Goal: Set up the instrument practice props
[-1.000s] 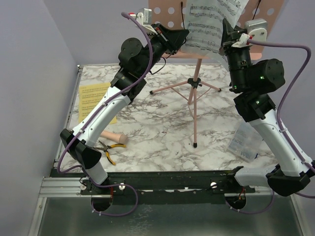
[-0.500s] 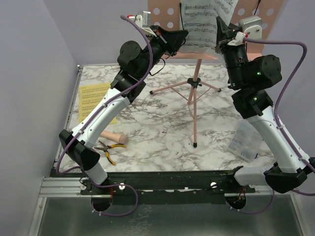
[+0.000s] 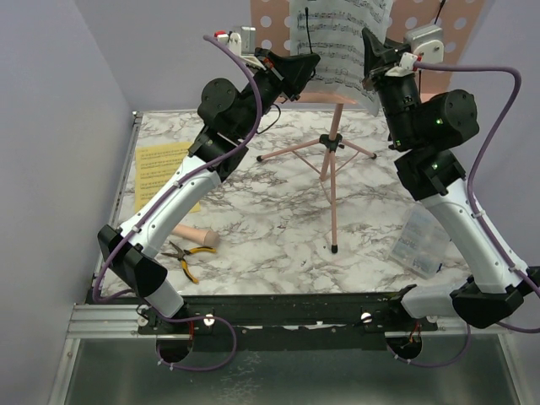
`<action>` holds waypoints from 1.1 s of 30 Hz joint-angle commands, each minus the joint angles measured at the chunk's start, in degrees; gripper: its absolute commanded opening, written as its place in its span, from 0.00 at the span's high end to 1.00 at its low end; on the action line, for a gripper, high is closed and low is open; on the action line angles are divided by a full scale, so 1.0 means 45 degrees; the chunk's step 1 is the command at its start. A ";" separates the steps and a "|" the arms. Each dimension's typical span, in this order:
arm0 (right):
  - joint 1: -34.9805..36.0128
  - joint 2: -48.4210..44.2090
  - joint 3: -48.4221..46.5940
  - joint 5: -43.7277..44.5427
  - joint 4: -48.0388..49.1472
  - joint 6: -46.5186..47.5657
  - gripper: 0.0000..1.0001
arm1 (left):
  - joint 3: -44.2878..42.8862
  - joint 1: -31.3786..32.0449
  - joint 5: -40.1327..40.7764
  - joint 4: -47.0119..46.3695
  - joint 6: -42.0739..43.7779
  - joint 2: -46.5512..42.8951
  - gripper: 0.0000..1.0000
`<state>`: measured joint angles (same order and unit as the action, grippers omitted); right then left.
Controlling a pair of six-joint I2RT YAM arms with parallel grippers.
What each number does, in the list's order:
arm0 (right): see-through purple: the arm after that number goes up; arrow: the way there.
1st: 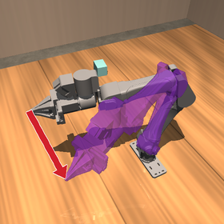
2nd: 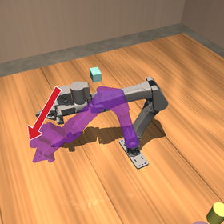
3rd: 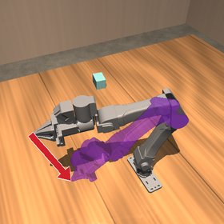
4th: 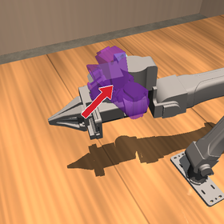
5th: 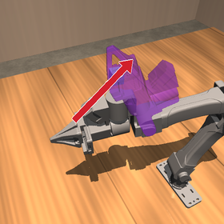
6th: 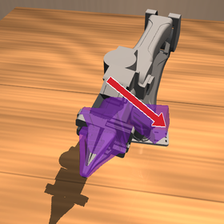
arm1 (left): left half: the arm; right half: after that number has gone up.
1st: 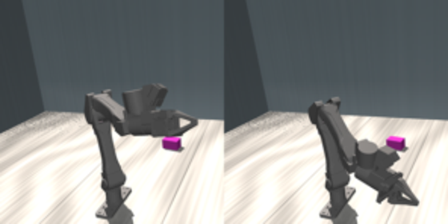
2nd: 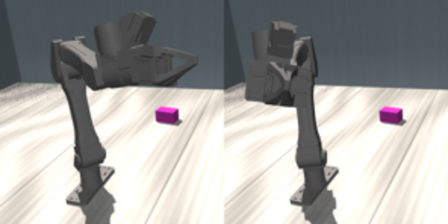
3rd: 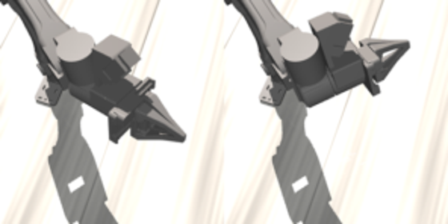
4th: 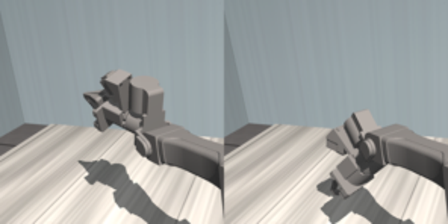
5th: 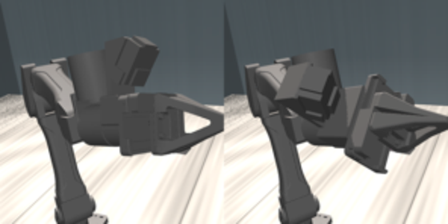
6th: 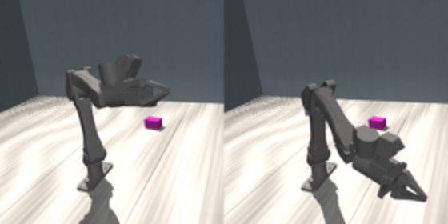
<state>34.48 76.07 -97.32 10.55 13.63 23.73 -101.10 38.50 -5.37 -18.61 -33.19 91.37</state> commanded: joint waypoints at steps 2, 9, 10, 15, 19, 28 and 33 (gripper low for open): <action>-0.0067 0.0283 -0.0151 -0.1201 0.0196 -0.0614 0.99 | 0.0123 0.0092 -0.0409 -0.1096 0.0188 -0.0691 1.00; -0.0084 0.0934 -0.0759 -0.1900 0.0266 -0.1543 0.99 | 0.0239 0.0087 -0.0294 -0.1138 0.0353 -0.0859 1.00; -0.0112 0.1026 -0.0843 -0.2002 0.0256 -0.1648 0.99 | 0.0230 0.0087 -0.0275 -0.1138 0.0392 -0.0882 1.00; -0.0181 0.1360 -0.1083 -0.2559 0.0315 -0.1931 0.99 | 0.0295 0.0076 -0.0197 -0.1138 0.0480 -0.0950 1.00; -0.0236 0.1483 -0.1039 -0.2444 0.0516 -0.2049 0.99 | 0.0430 0.0078 -0.0087 -0.1167 0.0481 -0.1014 1.00; -0.0514 0.1627 -0.0992 -0.3108 0.0744 -0.2360 0.99 | 0.0455 0.0077 -0.0098 -0.1255 0.0461 -0.1017 1.00; -0.0535 0.1699 -0.0939 -0.3161 0.0933 -0.2485 0.99 | 0.0491 0.0067 -0.0058 -0.1278 0.0442 -0.0981 1.00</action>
<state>32.49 82.89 -100.55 -1.74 16.23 13.72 -98.87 38.50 -5.54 -20.60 -31.62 90.00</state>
